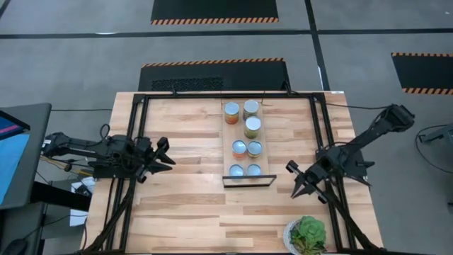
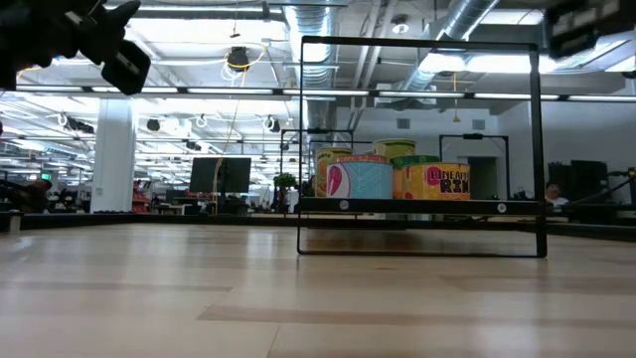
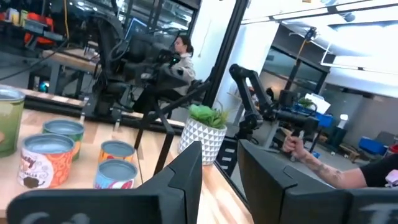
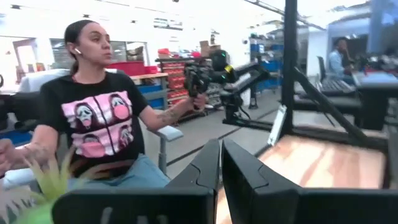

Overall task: Pick and place cans onto a shelf
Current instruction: Return to Home Position

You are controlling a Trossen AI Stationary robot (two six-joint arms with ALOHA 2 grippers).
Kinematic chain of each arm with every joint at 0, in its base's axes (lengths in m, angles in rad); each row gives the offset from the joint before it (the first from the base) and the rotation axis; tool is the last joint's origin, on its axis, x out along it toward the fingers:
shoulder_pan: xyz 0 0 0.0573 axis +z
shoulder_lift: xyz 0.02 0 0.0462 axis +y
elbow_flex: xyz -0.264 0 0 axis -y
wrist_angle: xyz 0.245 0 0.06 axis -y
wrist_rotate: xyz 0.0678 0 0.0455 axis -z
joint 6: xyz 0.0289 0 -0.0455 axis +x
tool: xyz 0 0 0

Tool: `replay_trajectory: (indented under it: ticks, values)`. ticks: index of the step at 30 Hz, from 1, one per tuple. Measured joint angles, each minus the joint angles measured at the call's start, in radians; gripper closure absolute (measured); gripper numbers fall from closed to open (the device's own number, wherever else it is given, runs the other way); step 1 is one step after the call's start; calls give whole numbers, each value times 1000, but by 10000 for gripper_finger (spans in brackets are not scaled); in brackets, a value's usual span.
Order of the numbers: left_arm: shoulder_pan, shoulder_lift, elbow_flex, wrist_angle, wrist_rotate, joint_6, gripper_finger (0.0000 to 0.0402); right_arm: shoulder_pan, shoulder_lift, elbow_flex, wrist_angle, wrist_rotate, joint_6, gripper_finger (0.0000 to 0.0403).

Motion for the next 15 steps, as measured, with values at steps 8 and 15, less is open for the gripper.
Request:
replay_trajectory:
  ticks: [8, 15]
  values:
    - [-4, 0, -13, -22, -1, 72, 310, -124, -4, -89, 98, -125, 52, 359]
    - [-100, 0, -70, 6, -107, 107, 310, -219, -4, -89, 43, -197, 80, 359]
